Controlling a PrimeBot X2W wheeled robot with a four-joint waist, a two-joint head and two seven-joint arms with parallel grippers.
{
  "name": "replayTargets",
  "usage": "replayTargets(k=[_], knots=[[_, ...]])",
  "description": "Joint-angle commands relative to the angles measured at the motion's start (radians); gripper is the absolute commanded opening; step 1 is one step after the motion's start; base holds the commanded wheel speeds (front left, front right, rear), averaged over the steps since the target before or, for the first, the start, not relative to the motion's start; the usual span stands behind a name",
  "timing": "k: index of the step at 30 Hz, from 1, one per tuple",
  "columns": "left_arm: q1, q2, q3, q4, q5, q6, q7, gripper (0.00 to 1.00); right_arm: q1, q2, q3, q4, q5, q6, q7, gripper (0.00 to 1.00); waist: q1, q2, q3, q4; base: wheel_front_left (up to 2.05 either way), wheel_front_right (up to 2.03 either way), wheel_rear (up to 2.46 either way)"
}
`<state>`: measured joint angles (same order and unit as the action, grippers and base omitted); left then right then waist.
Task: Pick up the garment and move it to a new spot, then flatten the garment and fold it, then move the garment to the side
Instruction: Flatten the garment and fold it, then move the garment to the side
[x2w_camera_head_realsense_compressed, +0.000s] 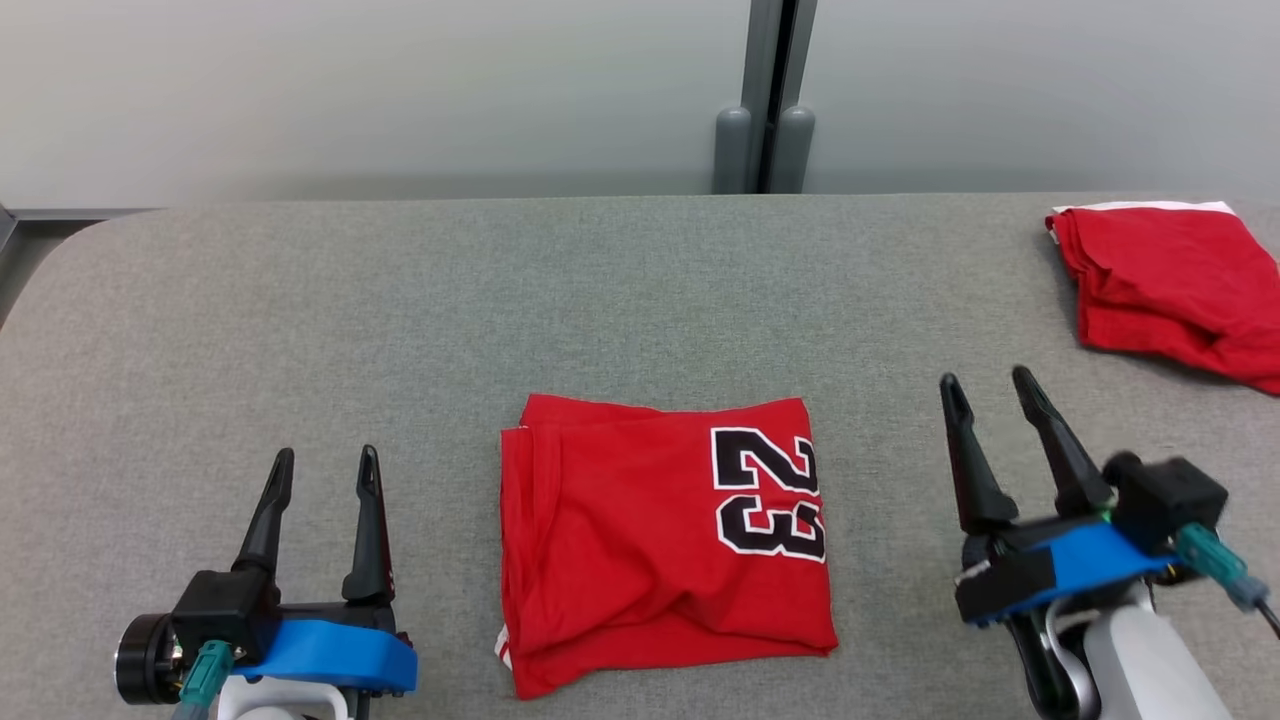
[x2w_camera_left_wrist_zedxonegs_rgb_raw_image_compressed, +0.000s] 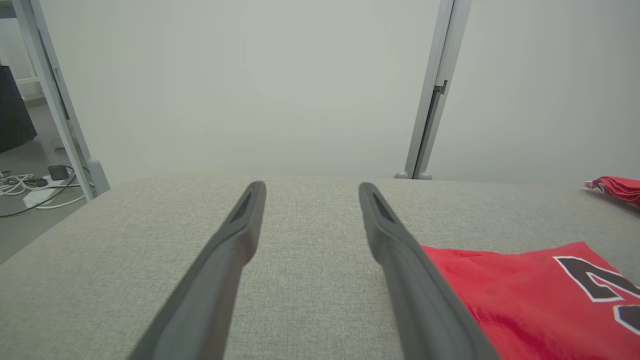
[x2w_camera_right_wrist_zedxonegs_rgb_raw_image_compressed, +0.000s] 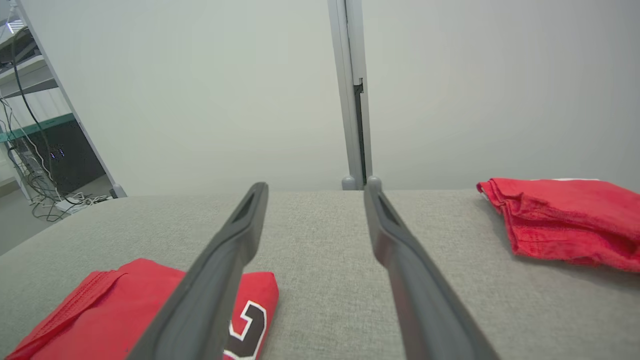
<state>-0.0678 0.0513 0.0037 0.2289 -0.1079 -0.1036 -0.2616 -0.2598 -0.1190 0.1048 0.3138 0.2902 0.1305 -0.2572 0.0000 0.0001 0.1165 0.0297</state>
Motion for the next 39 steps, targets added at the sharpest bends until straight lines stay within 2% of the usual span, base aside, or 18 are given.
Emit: replayTargets(k=[1,10,18,39], knots=[[0.003,-0.001,0.004,0.001,0.004,-0.002,-0.005,1.00,0.033,0.008,-0.014,-0.018,-0.012,0.001,0.000,1.00,0.0000,-0.0001,-0.005,-0.004,0.00,0.00,0.00],[0.026,-0.001,0.006,0.017,0.021,-0.001,-0.005,1.00,0.199,0.052,-0.107,-0.148,-0.069,0.001,0.040,1.00,0.0000,-0.0001,-0.034,-0.007,0.00,0.00,0.00],[0.065,0.000,0.010,0.021,0.027,0.010,-0.005,1.00,0.284,0.068,-0.139,-0.226,-0.090,0.001,0.082,1.00,0.0000,-0.0001,-0.069,-0.010,0.00,0.00,0.00],[0.077,0.017,-0.001,0.014,0.024,0.019,-0.005,1.00,0.307,0.069,-0.147,-0.217,-0.071,0.001,0.122,1.00,0.0000,-0.0001,-0.088,-0.006,0.00,0.00,0.00]])
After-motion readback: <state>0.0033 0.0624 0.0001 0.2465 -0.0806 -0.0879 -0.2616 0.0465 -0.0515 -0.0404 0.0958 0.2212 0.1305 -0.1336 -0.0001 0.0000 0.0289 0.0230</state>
